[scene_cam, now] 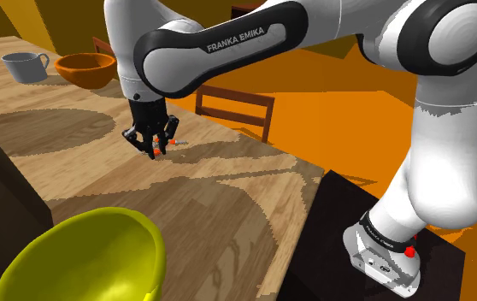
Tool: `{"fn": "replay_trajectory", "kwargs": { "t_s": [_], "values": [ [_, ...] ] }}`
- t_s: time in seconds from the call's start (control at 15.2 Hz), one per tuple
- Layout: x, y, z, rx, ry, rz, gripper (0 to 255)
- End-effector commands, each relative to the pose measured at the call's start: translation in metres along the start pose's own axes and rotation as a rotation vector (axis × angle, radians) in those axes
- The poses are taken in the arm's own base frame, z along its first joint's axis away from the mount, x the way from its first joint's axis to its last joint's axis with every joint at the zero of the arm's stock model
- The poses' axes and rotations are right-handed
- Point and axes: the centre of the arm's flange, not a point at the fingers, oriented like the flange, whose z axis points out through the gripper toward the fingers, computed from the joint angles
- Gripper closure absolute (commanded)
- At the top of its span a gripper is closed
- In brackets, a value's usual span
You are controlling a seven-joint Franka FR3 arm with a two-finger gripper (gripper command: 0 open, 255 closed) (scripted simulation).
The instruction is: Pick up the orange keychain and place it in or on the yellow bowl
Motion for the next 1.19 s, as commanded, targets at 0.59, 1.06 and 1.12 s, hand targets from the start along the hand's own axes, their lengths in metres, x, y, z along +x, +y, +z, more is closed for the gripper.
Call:
{"fn": "replay_trajectory", "kwargs": {
  "t_s": [0.59, 1.06, 1.12],
  "values": [
    [0.000, -0.002, -0.024, -0.007, -0.013, -0.002, 255],
    [0.000, -0.002, -0.061, -0.007, -0.013, -0.002, 255],
    [0.000, -0.002, -0.066, -0.007, -0.013, -0.002, 255]
  ]
}}
